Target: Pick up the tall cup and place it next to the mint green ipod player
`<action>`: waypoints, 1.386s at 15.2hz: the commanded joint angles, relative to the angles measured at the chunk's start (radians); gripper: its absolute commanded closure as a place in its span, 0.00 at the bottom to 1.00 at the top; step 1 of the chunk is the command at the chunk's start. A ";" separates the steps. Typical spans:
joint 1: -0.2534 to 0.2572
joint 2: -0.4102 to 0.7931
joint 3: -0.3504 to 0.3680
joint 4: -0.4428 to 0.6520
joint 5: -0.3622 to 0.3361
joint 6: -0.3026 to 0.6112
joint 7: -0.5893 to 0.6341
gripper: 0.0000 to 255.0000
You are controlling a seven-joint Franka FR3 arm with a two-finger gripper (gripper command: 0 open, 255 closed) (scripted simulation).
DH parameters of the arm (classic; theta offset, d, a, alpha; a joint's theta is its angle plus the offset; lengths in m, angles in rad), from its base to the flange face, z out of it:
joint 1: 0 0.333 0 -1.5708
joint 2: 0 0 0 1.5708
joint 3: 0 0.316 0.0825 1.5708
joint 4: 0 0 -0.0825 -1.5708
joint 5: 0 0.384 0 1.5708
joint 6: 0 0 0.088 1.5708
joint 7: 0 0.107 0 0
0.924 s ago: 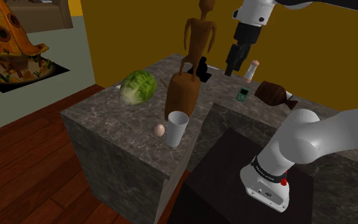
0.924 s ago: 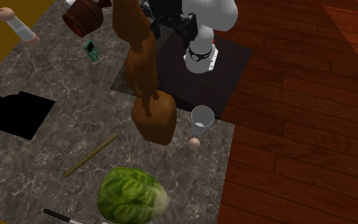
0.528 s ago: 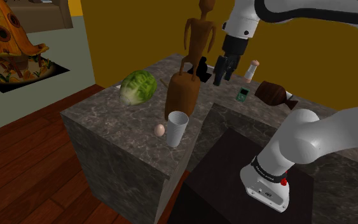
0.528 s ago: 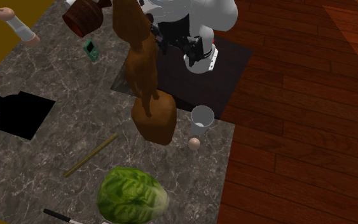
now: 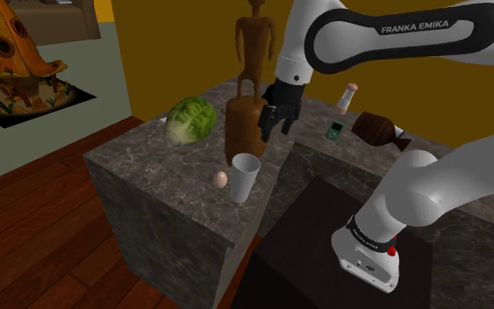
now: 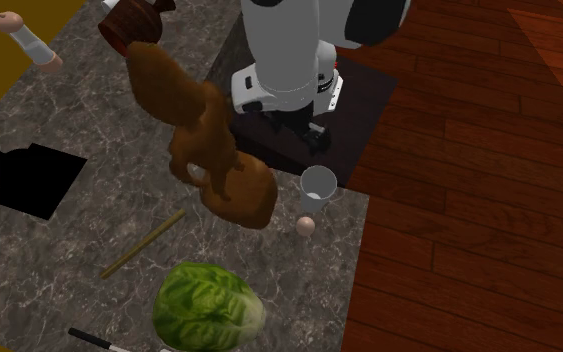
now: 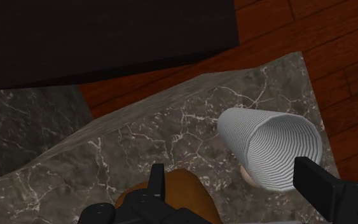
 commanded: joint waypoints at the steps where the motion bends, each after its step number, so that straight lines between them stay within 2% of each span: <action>1: 0.006 0.053 0.035 -0.003 0.019 0.060 0.052 0.00; 4: 0.008 0.132 0.072 0.000 0.034 0.140 0.107 0.00; 11: 0.015 0.170 0.088 -0.065 0.045 0.244 0.105 0.00; 19: 0.015 0.174 0.090 -0.070 0.046 0.253 0.105 0.00; 20: 0.015 0.174 0.090 -0.070 0.046 0.253 0.105 1.00; 21: 0.015 0.174 0.090 -0.070 0.046 0.253 0.105 1.00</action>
